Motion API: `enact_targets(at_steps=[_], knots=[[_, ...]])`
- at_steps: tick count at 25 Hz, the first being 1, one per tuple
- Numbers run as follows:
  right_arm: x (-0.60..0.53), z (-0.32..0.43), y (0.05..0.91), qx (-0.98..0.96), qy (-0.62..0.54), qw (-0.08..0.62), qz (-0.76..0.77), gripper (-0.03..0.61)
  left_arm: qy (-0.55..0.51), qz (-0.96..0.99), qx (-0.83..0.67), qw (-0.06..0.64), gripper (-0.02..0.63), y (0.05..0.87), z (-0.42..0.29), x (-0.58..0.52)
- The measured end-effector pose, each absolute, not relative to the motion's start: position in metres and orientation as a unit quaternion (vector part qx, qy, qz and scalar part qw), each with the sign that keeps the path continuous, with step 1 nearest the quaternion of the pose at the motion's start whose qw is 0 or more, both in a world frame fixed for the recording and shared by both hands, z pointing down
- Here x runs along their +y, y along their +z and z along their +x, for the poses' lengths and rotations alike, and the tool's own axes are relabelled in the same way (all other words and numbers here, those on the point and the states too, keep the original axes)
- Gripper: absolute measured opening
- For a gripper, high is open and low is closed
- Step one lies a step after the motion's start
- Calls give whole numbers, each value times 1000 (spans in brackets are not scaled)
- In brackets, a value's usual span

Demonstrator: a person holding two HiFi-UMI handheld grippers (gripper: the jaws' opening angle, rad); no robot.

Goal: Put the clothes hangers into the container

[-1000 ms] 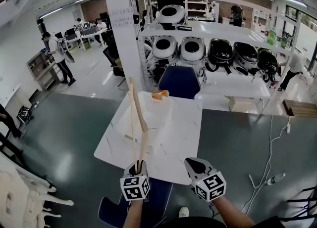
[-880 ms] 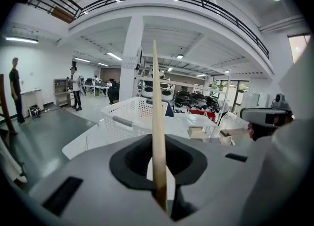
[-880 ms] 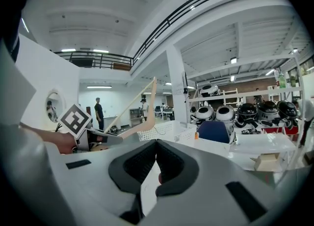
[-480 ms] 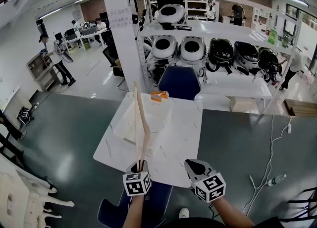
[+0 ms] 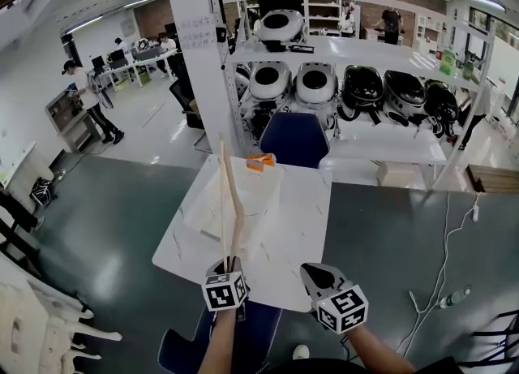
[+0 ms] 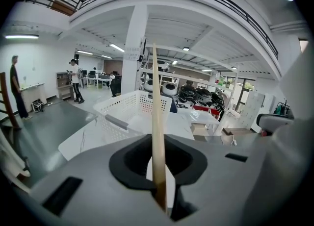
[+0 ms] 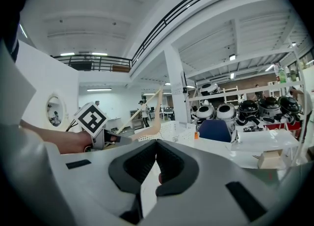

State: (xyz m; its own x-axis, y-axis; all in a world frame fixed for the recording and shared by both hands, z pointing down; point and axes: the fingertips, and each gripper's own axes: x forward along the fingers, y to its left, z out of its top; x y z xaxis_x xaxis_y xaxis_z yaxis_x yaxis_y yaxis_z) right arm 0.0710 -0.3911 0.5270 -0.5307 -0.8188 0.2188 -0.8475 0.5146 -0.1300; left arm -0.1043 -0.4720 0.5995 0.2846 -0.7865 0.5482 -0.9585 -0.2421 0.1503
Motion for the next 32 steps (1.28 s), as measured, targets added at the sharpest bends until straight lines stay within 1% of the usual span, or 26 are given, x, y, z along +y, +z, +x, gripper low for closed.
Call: enact_targets(at_steps=[15, 20, 21, 24, 32], knots=[[-396, 83, 530, -868, 114, 65, 480, 18, 195, 746, -588, 245, 54, 603, -101, -508], [-400, 81, 529, -871, 110, 66, 474, 18, 168, 751, -596, 230, 51, 588, -102, -520], [-401, 80, 529, -872, 110, 66, 473, 18, 168, 753, -594, 227, 40, 584, -101, -523], [-401, 79, 528, -873, 108, 66, 471, 18, 186, 752, -593, 219, 40, 581, -98, -531], [-401, 81, 522, -873, 100, 66, 472, 18, 179, 753, -590, 229, 40, 581, -93, -536]])
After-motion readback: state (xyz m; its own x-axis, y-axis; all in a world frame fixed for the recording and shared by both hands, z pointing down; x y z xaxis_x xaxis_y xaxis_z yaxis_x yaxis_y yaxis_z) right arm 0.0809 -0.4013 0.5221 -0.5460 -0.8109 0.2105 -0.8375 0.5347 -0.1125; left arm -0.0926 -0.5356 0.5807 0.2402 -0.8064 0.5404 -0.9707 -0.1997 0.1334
